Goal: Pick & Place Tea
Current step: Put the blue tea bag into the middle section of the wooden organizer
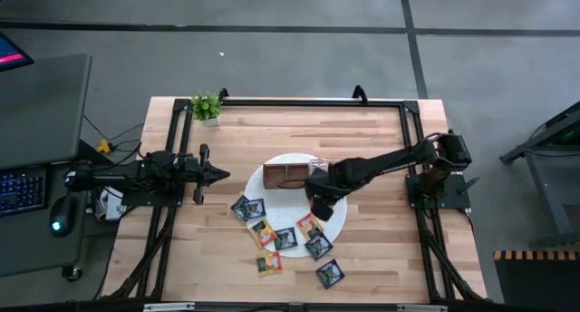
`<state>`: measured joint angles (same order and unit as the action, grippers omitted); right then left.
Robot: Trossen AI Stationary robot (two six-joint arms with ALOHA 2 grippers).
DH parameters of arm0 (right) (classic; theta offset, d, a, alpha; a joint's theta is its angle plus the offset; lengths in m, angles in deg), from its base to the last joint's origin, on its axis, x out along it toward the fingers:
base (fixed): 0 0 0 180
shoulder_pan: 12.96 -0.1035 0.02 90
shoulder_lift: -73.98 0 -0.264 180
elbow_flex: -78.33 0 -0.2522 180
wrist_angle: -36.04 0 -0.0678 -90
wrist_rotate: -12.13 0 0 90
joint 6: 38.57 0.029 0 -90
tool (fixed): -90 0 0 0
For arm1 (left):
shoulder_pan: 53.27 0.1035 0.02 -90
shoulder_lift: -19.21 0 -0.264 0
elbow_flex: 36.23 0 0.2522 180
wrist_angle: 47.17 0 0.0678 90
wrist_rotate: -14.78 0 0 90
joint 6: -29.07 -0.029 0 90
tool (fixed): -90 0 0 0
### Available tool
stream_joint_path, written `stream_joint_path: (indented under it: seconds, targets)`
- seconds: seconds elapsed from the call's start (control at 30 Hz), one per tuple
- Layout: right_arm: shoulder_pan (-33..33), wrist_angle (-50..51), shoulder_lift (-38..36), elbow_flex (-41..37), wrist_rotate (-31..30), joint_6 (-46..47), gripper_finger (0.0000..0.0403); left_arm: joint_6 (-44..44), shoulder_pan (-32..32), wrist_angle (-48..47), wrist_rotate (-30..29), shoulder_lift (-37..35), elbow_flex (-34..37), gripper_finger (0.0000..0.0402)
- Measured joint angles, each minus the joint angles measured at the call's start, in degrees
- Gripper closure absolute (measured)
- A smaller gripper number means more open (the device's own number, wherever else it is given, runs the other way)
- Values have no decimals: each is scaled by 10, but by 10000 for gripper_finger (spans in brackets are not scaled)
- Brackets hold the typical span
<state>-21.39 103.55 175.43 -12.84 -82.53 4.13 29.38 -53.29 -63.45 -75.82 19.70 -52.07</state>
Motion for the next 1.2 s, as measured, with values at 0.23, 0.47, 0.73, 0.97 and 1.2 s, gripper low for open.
stream_joint_path:
  seconds: [0.23,0.47,0.73,0.97,1.2]
  targets:
    - [-61,9,0,-4,44,104,402,0,0,0,0,0,0,401]
    - [-113,-68,0,-51,106,210,348,0,0,0,0,0,0,401]
    - [-142,-267,0,-125,149,296,247,0,0,0,0,0,0,401]
    - [-160,-316,0,-165,138,353,220,0,0,0,0,0,0,401]
    - [-164,-314,0,-168,125,369,219,0,0,0,0,0,0,401]
